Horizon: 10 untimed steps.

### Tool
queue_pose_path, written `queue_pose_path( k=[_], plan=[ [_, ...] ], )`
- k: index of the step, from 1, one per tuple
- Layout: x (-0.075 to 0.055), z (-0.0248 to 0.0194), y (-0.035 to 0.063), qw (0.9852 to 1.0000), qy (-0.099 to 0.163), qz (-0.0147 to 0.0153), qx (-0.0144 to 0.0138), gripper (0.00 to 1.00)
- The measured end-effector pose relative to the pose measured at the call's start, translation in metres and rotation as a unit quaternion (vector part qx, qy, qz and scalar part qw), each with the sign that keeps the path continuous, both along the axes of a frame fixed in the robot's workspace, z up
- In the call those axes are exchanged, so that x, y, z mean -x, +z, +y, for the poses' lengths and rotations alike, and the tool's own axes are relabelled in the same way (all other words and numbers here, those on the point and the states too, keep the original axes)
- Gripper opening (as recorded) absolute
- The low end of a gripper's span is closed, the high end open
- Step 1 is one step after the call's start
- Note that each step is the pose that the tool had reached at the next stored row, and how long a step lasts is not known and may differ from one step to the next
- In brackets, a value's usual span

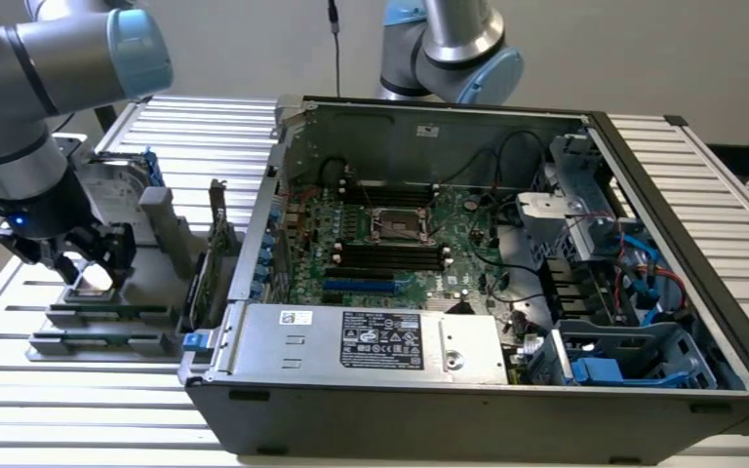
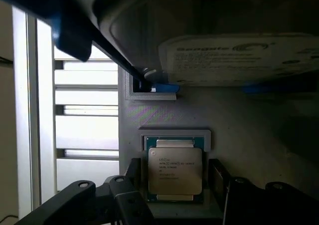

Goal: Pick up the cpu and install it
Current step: 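Pick up the cpu and move it towards the insertion slot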

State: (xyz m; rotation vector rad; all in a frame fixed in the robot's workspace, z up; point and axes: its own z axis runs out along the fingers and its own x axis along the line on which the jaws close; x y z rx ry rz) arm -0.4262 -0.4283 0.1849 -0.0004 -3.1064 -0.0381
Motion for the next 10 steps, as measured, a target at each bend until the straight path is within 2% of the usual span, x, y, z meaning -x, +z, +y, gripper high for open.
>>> queue_pose_path(
  k=[10],
  plan=[
    [-0.0023, -0.0003, -0.0003, 1.0000, 0.000, 0.0039, -0.0002, 0.65]
  ],
)
